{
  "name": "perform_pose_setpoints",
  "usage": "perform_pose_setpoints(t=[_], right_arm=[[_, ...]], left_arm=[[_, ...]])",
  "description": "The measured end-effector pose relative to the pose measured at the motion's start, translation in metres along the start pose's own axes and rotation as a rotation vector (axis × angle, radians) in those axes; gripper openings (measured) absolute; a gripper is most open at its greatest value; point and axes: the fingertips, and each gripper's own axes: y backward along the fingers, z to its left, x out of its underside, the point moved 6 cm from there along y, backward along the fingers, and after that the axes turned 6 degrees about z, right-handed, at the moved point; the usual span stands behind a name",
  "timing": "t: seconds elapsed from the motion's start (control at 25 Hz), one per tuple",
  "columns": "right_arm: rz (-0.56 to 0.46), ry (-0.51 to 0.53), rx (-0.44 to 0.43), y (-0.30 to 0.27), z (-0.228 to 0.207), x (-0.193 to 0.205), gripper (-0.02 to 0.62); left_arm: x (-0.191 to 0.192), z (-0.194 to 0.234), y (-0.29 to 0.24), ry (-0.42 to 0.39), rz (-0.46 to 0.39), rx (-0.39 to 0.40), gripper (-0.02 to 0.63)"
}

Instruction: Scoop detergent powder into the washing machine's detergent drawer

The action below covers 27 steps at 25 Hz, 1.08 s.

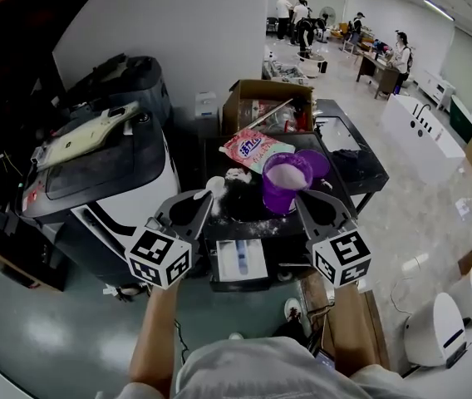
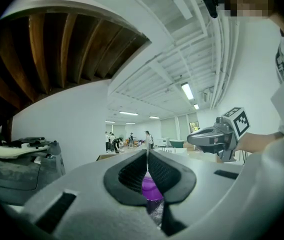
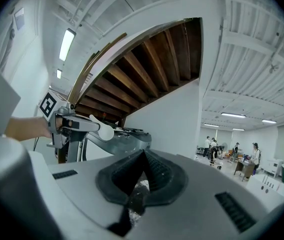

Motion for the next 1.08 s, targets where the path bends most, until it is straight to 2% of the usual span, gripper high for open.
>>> perform_pose_setpoints(t=[1.08], right_arm=[[0.044,-0.006,-0.014,-0.02,-0.004,0.018,0.005]], left_arm=[[0.017,0.001,-0.013,0.009,0.032,0.02,0.015]])
